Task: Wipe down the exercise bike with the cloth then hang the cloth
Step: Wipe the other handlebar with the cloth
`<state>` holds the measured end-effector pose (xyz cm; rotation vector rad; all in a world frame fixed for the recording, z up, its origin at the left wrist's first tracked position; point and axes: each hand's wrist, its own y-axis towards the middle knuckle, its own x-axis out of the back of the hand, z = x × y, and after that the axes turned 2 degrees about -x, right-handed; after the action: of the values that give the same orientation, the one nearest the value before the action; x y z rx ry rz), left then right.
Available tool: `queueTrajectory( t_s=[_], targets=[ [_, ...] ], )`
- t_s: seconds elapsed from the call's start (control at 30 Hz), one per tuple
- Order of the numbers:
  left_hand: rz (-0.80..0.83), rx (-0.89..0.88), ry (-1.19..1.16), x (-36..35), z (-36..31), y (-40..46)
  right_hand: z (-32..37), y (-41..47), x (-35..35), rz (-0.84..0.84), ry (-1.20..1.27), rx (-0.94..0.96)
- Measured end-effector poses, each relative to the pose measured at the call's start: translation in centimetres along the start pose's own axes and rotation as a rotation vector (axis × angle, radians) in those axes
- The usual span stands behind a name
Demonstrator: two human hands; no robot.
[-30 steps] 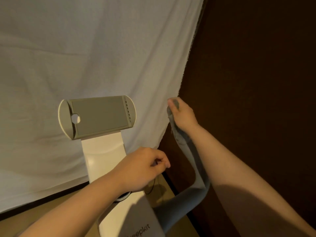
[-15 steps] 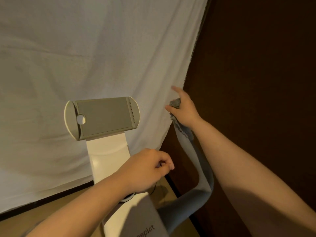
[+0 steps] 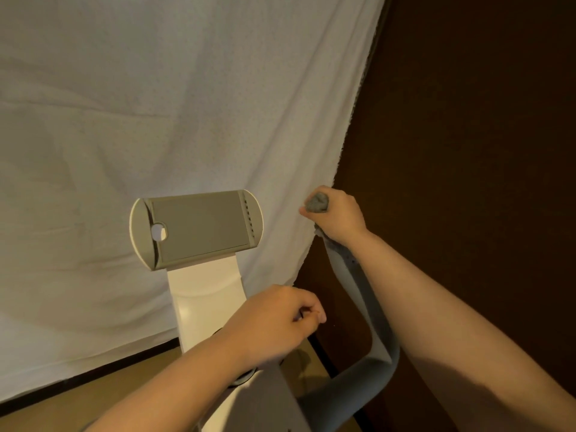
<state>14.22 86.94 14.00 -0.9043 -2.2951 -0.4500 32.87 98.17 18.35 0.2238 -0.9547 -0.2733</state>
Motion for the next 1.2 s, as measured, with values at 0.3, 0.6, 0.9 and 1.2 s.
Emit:
queueTrajectory(
  t_s=[0.3, 0.6, 0.9, 1.2],
  targets=[
    [-0.005, -0.002, 0.004, 0.0, 0.2, 0.0, -0.6, -0.5, -1.0, -0.129, 0.618, -0.277],
    [-0.001, 0.003, 0.004, 0.1, 0.1, 0.0, -1.3, 0.0, -0.6, 0.002, 0.693, -0.326],
    [0.0, 0.011, -0.005, 0.2, -0.1, -0.4, -2.0, -2.1, -0.7, -0.049, 0.439, -0.333],
    [0.004, -0.011, 0.002, 0.2, -0.3, -0.2, -4.8, -6.9, 1.8, 0.349, 0.202, -0.47]
  ],
)
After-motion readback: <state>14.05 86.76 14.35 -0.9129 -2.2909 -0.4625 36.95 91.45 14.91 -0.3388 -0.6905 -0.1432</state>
